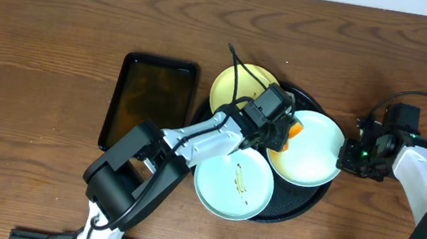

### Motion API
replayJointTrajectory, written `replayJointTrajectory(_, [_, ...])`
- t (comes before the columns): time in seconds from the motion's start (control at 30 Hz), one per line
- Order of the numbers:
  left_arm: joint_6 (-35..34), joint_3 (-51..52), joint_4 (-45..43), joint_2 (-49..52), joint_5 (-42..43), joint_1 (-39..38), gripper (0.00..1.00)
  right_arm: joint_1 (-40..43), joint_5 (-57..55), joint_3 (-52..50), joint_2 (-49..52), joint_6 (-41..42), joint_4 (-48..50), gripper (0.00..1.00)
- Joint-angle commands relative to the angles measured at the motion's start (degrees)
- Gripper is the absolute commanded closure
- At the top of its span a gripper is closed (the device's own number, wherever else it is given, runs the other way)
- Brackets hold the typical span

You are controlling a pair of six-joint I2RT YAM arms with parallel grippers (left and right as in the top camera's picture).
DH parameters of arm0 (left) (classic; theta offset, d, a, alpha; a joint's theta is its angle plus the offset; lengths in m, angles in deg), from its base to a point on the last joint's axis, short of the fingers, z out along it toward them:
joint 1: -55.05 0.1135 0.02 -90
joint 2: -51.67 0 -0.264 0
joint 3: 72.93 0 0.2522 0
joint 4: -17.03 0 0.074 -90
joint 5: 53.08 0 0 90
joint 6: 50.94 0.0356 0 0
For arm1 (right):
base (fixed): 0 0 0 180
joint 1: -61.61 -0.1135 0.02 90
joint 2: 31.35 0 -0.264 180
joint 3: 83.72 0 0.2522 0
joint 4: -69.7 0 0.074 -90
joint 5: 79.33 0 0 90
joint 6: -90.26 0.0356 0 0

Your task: Clean dirty plates on tray and stack at the side

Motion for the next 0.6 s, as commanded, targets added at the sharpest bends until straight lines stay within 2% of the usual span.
replayJointTrajectory(0.0, [-0.2, -1.7, 0.0, -2.8, 3.4, 0.1, 0.93, -0.6, 0.3, 0.9, 0.0, -0.1, -0.2, 0.98])
replayJointTrajectory(0.2, [0.6, -1.6, 6.0, -11.6, 2.7, 0.3, 0.93, -0.6, 0.3, 0.9, 0.0, -0.1, 0.3, 0.89])
replayJointTrajectory(0.37, [0.6, -1.6, 19.6, -19.8, -12.2, 2.9, 0.93, -0.6, 0.3, -0.3, 0.0, -0.1, 1.9, 0.82])
replayJointTrajectory(0.57, [0.6, -1.6, 29.6, -24.8, -19.0, 9.4, 0.93, -0.6, 0.7, -3.1, 0.0, 0.6, 5.8, 0.77])
